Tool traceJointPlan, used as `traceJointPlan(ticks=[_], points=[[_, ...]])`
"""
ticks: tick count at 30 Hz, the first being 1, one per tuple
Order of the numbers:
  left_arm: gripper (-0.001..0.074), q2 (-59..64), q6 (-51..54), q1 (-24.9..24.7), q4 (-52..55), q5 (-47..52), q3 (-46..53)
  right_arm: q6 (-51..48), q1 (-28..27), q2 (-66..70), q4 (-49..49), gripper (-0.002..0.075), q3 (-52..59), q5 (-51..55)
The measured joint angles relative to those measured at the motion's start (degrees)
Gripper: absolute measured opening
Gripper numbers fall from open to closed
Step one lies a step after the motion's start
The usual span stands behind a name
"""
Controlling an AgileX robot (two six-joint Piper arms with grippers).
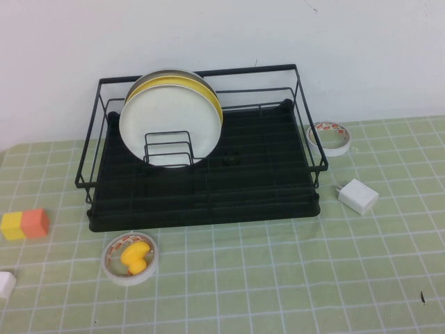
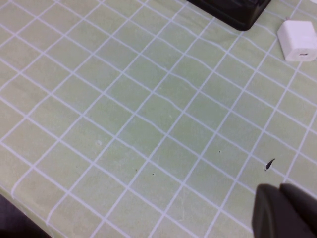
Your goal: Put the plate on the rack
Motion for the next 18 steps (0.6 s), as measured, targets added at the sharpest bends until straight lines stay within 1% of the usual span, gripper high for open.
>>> traceJointPlan(ticks=[6,14,18], points=[[-0.0001,-1.1,-0.1,0.0,-2.0,-10.5,7.4,0.0,0.0,0.0,0.0,-0.0002,0.0,0.0],[-0.0001,-1.5,0.1,0.0,-2.3,-9.5,7.5,0.0,0.0,0.0,0.4,-0.0002,0.0,0.5],[-0.0001,-1.5,3.8,0.0,-2.3,-9.5,7.5,0.0,0.0,0.0,0.4,-0.0002,0.0,0.9]])
